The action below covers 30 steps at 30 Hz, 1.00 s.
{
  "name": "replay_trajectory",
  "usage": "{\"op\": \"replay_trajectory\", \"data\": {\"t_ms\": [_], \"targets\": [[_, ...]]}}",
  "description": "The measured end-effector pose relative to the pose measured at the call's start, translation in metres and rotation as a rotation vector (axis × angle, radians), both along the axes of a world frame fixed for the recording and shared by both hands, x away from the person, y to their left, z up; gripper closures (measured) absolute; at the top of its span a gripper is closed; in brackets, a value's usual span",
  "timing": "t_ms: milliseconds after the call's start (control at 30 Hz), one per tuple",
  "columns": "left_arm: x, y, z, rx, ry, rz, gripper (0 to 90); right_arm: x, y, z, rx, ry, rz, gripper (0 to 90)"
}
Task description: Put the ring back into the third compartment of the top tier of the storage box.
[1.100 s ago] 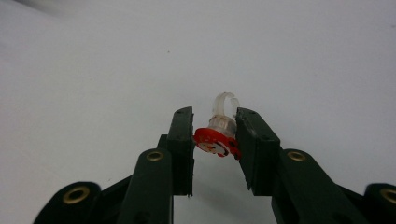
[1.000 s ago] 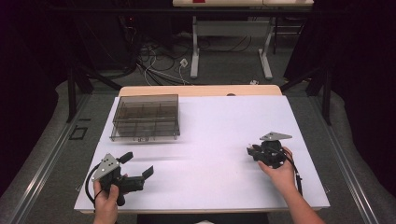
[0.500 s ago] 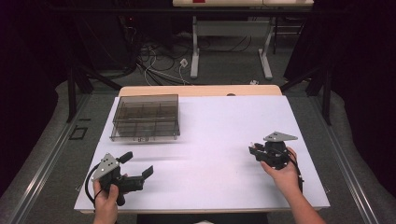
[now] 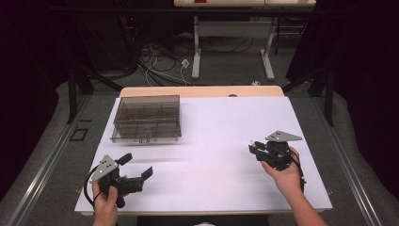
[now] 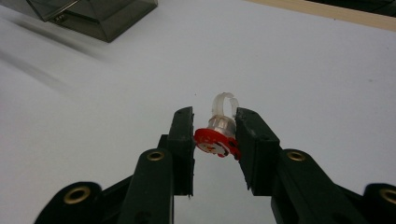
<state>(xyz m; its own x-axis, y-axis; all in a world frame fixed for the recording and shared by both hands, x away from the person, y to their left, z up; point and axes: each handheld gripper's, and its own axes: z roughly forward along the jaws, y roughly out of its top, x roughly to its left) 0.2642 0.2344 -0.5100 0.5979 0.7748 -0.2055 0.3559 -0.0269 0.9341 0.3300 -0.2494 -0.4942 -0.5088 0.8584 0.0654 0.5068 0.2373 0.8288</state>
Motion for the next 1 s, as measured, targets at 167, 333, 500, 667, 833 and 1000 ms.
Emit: {"op": "replay_trajectory", "data": {"t_ms": [167, 333, 500, 667, 833, 1000], "targets": [[0.002, -0.001, -0.001, -0.002, 0.004, 0.001, 0.5, 0.000, 0.007, 0.007, -0.005, -0.022, 0.010, 68.0], [0.001, -0.002, -0.001, 0.005, 0.004, -0.005, 0.5, 0.000, 0.012, 0.013, -0.001, -0.021, 0.018, 68.2], [0.000, -0.004, 0.000, 0.010, -0.001, -0.008, 0.5, 0.002, 0.022, 0.022, 0.034, -0.016, 0.027, 68.2], [0.001, -0.003, 0.000, 0.007, 0.001, -0.004, 0.5, 0.003, 0.035, 0.029, 0.029, -0.025, 0.059, 68.2], [0.001, -0.004, 0.000, 0.005, 0.000, -0.010, 0.5, 0.008, 0.048, 0.036, 0.024, -0.012, 0.091, 68.3], [0.001, -0.002, 0.000, 0.000, 0.001, -0.001, 0.5, 0.014, 0.059, 0.045, 0.014, -0.012, 0.122, 68.3]]}}
